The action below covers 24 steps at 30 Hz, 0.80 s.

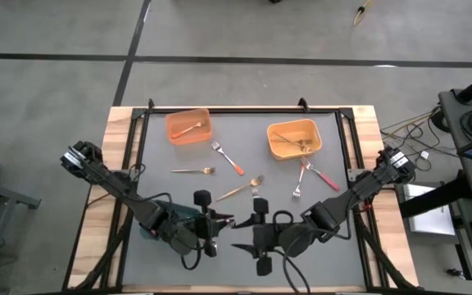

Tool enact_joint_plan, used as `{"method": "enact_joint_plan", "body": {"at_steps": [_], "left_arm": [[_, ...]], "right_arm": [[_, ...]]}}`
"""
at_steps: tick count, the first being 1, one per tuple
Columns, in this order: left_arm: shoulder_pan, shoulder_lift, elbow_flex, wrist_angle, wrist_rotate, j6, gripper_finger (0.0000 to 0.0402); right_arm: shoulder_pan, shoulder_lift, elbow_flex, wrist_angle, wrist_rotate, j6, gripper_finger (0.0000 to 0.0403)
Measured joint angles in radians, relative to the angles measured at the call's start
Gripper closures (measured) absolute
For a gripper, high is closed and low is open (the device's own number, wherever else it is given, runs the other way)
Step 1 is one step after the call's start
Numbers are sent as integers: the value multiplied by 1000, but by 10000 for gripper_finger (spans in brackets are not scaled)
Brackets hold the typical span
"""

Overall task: Sort silverware by color (type)
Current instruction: Put the pink fork into the blue bin

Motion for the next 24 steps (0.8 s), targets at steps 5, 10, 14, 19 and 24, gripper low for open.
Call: {"method": "enact_joint_plan", "body": {"at_steps": [5,10,14,19,24], "left_arm": [[0,0,-1,40,8,-28,386],[-1,1,-3,45,23,-26,386],[-1,1,-3,51,23,-21,386],[-2,1,-3,53,26,-21,386],[-3,1,-3,53,32,-18,386]], "right_arm": [[-25,6,-1,86,-33,-30,207],[-31,20,-1,91,-54,-43,222],[-31,15,-1,82,-52,-46,242],[-15,-16,4,-17,-48,-9,251],[9,-50,5,-105,-40,33,233]]}}
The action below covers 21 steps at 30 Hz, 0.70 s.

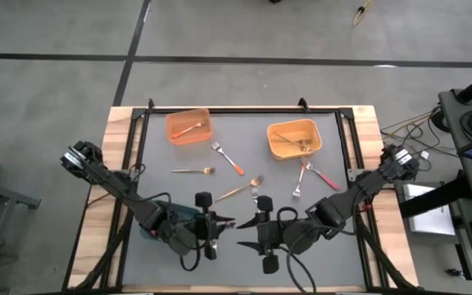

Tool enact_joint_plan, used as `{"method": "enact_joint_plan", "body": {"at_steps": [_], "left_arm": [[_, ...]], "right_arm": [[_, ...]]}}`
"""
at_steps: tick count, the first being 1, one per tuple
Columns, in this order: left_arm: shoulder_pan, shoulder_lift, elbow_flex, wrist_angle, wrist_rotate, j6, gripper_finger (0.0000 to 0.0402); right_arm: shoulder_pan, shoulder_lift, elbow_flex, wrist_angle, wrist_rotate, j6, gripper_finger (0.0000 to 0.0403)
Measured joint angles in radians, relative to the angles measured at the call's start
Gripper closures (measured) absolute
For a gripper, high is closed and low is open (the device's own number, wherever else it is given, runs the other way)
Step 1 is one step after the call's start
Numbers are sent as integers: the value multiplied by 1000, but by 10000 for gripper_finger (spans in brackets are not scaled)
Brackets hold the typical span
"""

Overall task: Sort silverware by color (type)
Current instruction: Put the pink fork into the blue bin

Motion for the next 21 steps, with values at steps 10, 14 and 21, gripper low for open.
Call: {"method": "enact_joint_plan", "body": {"at_steps": [10,14,21], "left_arm": [[2,0,0,9,-4,0,387],[2,0,0,8,-6,-1,387],[3,0,0,8,-7,-1,382]], "right_arm": [[-33,17,0,59,62,-23,187],[-55,53,-1,152,-20,-82,188],[-65,65,-1,186,-35,-120,246]]}}
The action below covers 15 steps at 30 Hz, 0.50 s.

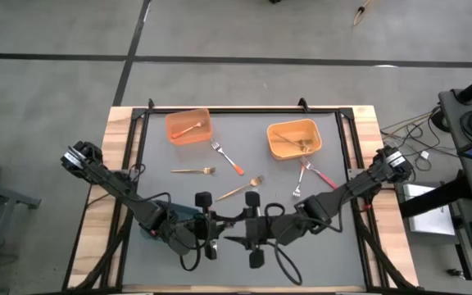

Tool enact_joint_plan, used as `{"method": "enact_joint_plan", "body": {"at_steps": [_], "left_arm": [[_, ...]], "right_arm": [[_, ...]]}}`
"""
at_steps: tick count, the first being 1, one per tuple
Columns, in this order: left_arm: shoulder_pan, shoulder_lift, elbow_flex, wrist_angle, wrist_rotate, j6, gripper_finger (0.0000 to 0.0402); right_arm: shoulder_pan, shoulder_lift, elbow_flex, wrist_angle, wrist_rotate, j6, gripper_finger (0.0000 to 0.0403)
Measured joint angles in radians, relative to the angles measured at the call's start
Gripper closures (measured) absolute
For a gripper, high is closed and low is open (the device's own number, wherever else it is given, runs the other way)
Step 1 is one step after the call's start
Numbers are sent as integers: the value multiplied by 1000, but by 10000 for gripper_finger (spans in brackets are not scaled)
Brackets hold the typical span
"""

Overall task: Sort silverware by color (type)
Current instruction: Put the pink fork into the blue bin

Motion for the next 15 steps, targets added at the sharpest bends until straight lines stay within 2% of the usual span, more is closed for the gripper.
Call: {"method": "enact_joint_plan", "body": {"at_steps": [6,7,11,15], "left_arm": [[0,0,0,-1,1,7,383],[0,0,0,-3,1,10,384],[-1,1,-1,-5,4,8,375],[1,1,0,3,42,-9,340]], "right_arm": [[-2,2,-1,-11,1,-47,370],[-2,2,-2,-13,-7,-62,381],[-3,1,-3,-41,-50,-73,391],[0,-8,-4,-94,-88,-110,394]]}}
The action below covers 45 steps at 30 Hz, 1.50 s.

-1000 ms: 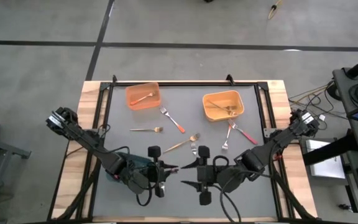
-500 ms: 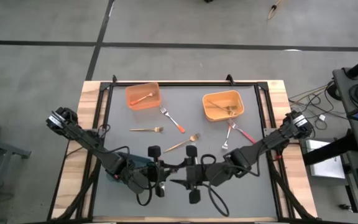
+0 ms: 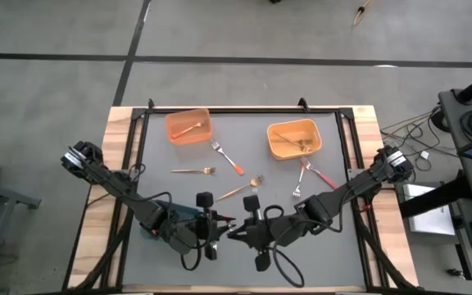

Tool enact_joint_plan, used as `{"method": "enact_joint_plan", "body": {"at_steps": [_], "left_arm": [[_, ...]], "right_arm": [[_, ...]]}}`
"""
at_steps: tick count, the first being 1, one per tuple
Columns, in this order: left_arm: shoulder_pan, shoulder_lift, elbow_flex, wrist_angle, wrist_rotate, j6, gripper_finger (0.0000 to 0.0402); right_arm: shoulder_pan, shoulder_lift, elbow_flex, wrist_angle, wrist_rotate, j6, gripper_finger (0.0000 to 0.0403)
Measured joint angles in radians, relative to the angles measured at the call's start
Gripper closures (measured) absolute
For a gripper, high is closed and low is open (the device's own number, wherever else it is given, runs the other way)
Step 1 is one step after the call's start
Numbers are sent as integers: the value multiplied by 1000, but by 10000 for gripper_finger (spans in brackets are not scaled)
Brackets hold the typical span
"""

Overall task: Sort silverware by color (type)
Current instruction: Put the pink fork into the blue bin

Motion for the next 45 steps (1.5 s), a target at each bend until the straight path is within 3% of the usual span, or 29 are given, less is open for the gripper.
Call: {"method": "enact_joint_plan", "body": {"at_steps": [5,10,20,26,35,40,45], "left_arm": [[-1,0,28,-7,104,3,292],[-3,0,46,-34,222,51,258],[5,38,46,152,451,154,249],[9,74,45,219,563,182,249],[11,98,45,251,588,184,257],[11,98,45,250,589,184,296],[13,97,45,246,578,177,364]], "right_arm": [[0,-16,-2,-78,-73,-13,394],[2,-28,-3,-137,-255,-85,394],[9,-29,-4,-14,-554,-274,394],[8,-29,-4,12,-568,-273,394],[9,-24,-4,13,-576,-265,394],[9,-24,-6,13,-579,-265,394],[9,-24,-6,-8,-578,-250,394]]}}
